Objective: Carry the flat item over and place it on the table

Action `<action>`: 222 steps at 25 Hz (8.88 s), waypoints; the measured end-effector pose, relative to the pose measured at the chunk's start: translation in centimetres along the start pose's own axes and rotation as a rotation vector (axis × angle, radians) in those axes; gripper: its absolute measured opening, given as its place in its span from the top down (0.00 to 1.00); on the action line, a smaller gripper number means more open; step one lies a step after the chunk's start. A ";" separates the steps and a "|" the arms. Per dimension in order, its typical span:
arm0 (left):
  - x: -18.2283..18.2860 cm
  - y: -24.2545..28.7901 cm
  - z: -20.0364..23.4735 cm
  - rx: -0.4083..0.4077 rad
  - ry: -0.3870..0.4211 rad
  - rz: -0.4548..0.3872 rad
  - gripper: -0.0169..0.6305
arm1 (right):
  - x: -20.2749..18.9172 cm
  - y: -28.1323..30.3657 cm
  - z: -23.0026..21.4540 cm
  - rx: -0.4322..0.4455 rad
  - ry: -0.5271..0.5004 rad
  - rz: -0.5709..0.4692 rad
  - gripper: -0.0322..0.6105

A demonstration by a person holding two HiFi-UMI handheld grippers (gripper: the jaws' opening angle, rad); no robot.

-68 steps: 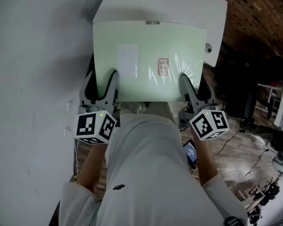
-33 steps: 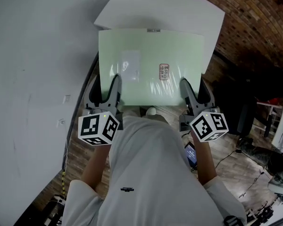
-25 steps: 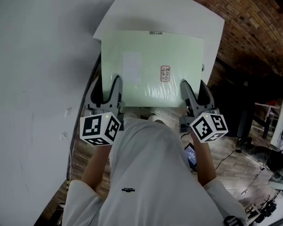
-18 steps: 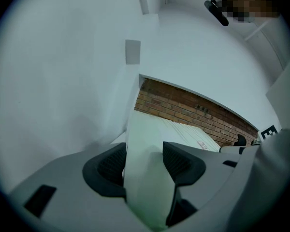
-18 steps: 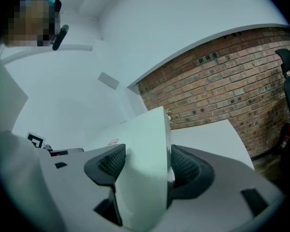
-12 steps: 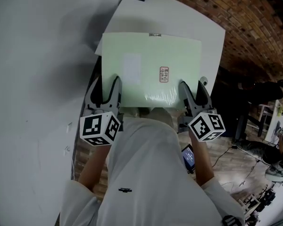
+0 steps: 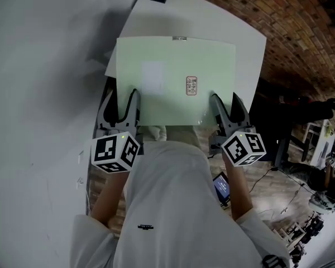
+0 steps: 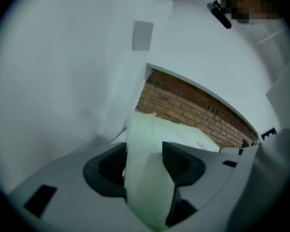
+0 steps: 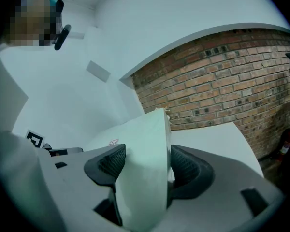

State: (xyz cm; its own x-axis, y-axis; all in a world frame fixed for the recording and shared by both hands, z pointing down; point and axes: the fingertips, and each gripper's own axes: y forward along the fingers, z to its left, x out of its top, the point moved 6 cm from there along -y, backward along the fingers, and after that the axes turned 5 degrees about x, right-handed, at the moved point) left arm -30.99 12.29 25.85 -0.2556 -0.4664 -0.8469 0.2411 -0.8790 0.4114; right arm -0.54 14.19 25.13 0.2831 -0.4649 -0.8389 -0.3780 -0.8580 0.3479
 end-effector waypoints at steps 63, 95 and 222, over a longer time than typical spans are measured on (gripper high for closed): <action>-9.0 46.2 -11.2 -0.070 0.165 0.227 0.67 | -1.5 23.6 -36.5 -0.213 0.208 0.021 0.49; -12.1 48.8 -11.1 -0.130 0.204 0.281 0.68 | -3.8 24.2 -38.9 -0.265 0.197 0.093 0.49; -0.4 17.0 -26.1 -0.444 0.287 -0.053 0.92 | 9.9 5.5 -10.8 0.125 -0.251 -0.240 0.86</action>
State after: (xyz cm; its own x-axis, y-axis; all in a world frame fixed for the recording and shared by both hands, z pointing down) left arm -2.40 0.14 24.40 -0.0267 -0.3216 -0.9465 0.6239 -0.7451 0.2356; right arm 9.65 2.52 23.28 0.1571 -0.1722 -0.9725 -0.4362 -0.8955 0.0881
